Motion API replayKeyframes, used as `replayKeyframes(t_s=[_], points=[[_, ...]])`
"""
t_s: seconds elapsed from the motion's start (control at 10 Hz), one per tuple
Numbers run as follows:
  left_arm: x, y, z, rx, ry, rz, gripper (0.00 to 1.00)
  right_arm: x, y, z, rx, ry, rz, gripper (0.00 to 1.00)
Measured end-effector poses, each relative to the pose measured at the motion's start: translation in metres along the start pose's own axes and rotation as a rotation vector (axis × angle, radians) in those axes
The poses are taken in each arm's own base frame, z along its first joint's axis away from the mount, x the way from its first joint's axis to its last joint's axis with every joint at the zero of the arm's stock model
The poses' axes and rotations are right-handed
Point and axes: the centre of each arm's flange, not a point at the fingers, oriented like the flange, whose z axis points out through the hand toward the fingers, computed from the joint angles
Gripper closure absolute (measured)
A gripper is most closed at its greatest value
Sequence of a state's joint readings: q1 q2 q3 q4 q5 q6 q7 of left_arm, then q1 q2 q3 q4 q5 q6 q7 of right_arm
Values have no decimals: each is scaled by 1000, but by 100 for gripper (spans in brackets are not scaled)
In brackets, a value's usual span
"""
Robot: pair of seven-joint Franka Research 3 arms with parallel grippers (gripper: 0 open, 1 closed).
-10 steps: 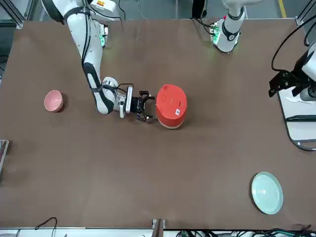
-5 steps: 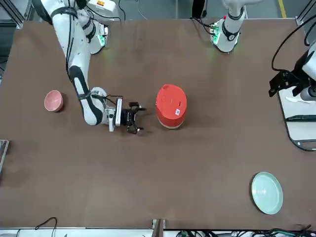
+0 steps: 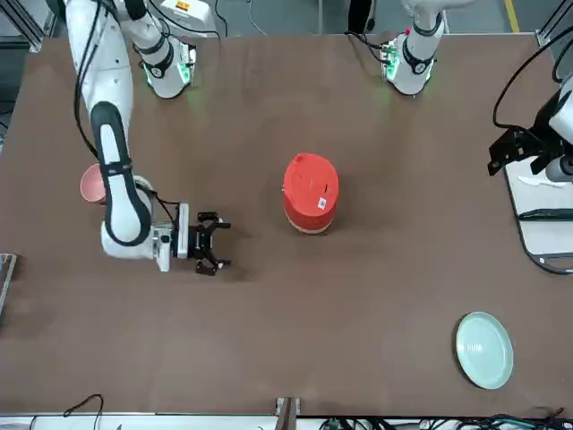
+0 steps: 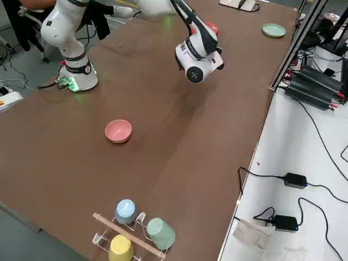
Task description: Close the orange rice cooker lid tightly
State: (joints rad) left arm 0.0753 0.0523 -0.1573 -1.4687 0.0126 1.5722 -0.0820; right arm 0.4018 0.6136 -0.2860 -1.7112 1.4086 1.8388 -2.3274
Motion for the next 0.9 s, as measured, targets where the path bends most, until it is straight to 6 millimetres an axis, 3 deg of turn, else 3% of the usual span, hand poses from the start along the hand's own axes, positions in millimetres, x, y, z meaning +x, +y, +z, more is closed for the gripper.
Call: replayKeyframes(t_s=[0.4, 0.7, 0.9], points=[[0, 0, 0, 0, 1, 0, 0, 48, 56, -76, -66, -405, 35, 0], [0, 1, 0, 0, 1, 1, 0, 84, 74, -105, -184, -727, 317, 0], [0, 1, 0, 0, 1, 2, 0, 110, 77, -120, -353, -793, 593, 0]])
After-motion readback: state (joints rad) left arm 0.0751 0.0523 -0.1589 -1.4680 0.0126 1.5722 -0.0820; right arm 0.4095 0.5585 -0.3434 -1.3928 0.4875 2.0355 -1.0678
